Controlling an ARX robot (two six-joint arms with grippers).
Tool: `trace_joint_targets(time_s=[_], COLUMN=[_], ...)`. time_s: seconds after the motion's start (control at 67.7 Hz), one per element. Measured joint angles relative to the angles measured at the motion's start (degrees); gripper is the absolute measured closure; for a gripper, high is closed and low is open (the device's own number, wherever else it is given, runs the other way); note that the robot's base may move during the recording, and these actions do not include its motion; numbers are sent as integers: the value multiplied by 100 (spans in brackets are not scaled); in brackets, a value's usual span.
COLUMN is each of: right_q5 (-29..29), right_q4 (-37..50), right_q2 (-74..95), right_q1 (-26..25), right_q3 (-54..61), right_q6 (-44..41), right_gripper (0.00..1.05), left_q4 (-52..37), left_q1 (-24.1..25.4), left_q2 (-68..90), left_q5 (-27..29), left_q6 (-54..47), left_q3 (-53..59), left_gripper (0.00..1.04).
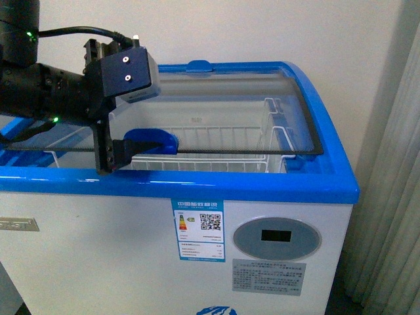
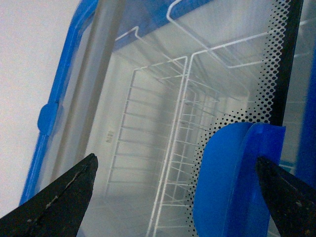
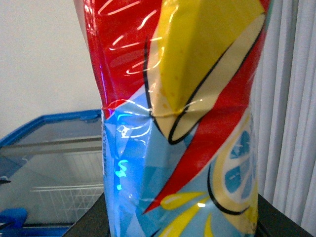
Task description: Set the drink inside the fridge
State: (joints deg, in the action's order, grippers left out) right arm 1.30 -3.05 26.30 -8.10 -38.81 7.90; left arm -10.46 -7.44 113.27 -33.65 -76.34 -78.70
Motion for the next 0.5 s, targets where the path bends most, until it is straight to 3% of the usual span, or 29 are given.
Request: trace_joint_targets(time_s=[0.31, 0.502], right_q5=[0, 0], right_q4=[0, 0], right_q2=[0, 0], right_q1=[0, 0], right_q3=[0, 0], right_q6=[0, 0], right_gripper=[64, 64], left_q4=[11, -774], left_q1=[-142, -258], left_q2=[1495, 2568], left_q5=[988, 2382], left_q6=[236, 997], left_q3=[-2435, -3836], left_gripper=[8, 8])
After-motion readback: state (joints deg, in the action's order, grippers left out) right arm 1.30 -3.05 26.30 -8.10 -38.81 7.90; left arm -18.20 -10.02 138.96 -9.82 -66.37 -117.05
